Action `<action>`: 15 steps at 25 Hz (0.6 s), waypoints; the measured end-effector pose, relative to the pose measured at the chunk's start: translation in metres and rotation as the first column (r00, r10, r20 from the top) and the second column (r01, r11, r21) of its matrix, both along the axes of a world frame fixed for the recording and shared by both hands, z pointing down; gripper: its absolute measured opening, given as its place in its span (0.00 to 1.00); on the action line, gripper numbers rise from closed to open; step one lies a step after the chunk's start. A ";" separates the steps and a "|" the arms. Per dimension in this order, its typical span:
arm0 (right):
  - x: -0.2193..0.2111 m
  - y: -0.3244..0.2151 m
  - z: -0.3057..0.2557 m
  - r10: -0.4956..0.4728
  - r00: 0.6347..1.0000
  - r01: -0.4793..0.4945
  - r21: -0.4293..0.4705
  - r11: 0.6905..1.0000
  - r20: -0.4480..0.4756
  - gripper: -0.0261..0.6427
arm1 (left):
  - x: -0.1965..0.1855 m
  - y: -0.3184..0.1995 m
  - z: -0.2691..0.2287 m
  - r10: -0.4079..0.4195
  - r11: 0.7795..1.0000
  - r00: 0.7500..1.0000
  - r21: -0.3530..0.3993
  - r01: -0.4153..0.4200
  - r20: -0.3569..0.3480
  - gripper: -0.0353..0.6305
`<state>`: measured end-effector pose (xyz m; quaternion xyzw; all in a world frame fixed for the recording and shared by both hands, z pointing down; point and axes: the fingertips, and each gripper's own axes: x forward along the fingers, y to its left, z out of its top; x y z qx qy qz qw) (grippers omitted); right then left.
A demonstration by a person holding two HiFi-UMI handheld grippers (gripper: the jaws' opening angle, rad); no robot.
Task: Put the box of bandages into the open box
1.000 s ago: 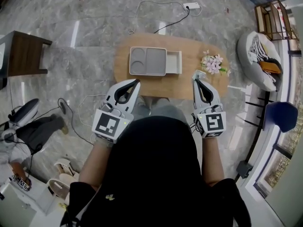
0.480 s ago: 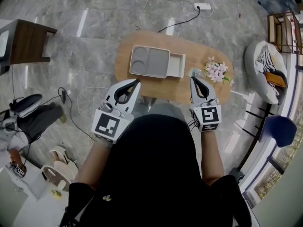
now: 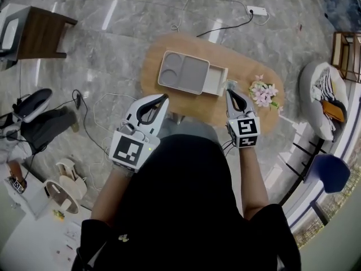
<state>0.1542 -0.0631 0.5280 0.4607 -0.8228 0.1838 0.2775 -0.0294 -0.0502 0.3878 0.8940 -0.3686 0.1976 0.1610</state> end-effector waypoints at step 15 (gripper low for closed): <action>0.005 -0.022 0.093 -0.083 0.996 0.078 -0.164 0.983 -0.024 0.04 | -0.003 0.006 0.018 -0.103 0.990 0.994 -0.088 0.107 0.046 0.07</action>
